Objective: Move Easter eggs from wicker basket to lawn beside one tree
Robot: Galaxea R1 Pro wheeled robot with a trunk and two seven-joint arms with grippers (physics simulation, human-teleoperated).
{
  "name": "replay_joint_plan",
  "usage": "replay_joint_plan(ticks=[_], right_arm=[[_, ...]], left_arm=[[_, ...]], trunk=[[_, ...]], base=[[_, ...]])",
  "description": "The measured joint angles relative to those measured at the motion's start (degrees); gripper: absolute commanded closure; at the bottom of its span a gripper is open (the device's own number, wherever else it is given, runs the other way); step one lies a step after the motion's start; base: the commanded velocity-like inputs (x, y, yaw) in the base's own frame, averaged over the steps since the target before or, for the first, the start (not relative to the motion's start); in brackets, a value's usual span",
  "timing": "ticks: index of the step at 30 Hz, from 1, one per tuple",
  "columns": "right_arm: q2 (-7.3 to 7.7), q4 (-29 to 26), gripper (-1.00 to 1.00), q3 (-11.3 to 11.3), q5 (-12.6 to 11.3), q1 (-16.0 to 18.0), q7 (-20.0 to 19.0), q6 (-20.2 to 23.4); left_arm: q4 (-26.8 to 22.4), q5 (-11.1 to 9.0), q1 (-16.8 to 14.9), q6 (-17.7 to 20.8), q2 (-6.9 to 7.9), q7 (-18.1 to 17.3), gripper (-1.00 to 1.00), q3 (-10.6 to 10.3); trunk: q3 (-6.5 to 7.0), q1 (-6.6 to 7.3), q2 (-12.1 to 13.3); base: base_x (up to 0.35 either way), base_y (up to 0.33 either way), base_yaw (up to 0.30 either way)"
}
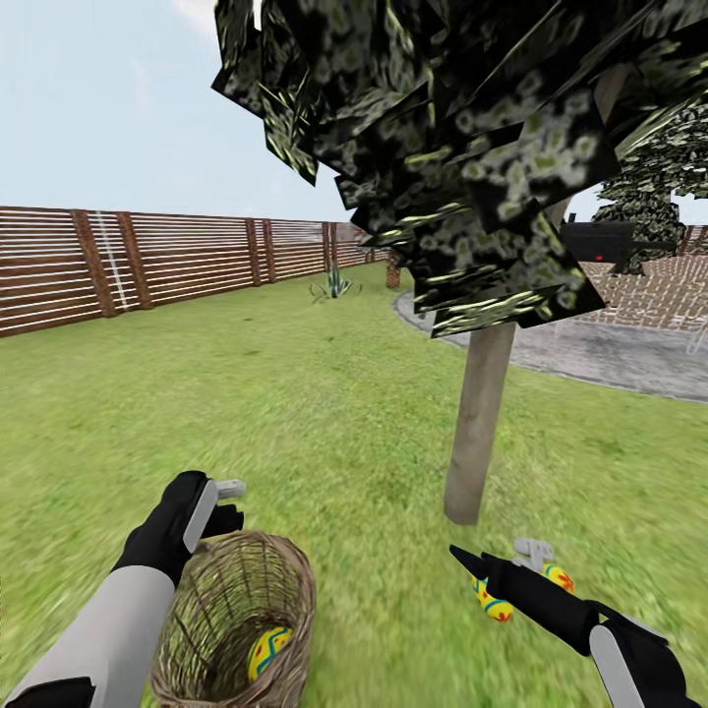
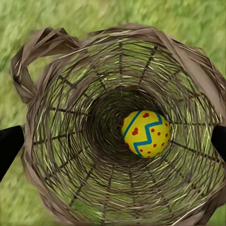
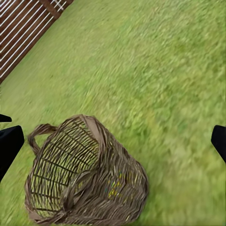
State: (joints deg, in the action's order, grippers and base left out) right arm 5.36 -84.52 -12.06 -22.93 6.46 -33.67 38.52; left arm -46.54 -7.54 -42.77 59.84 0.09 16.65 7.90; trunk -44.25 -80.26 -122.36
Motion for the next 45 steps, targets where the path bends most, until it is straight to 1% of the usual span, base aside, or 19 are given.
replay_joint_plan(ticks=[7,21,32,38,45], right_arm=[[0.01,-0.01,-1.00,-0.01,-0.01,-0.01,0.00,0.00],[0.09,-0.01,-1.00,-0.06,-0.01,-0.01,0.00,0.00],[0.10,-0.01,-1.00,-0.07,0.00,0.00,0.00,0.00],[0.10,0.01,-1.00,-0.08,-0.01,0.00,0.00,0.00],[0.05,0.00,-1.00,-0.03,0.00,0.00,0.00,0.00]], left_arm=[[0.02,0.05,-0.01,-0.01,-0.01,0.00,-1.00,-0.02],[0.24,0.06,0.00,-0.01,-0.16,0.00,-1.00,-0.05],[0.36,0.05,0.00,0.00,-0.17,-0.02,-1.00,-0.04],[0.36,0.05,0.00,0.01,-0.17,0.00,-1.00,-0.11],[0.36,0.05,0.00,0.00,-0.17,-0.01,-1.00,-0.12]], trunk=[[0.15,-0.01,0.00],[0.66,0.00,0.00],[0.73,0.00,0.00],[0.73,0.01,0.00],[0.73,0.00,0.00]], base=[[-0.100,0.067,-0.099],[-0.011,0.008,-0.108],[0.024,0.006,-0.014],[0.082,0.147,-0.001],[0.026,0.038,0.000]])
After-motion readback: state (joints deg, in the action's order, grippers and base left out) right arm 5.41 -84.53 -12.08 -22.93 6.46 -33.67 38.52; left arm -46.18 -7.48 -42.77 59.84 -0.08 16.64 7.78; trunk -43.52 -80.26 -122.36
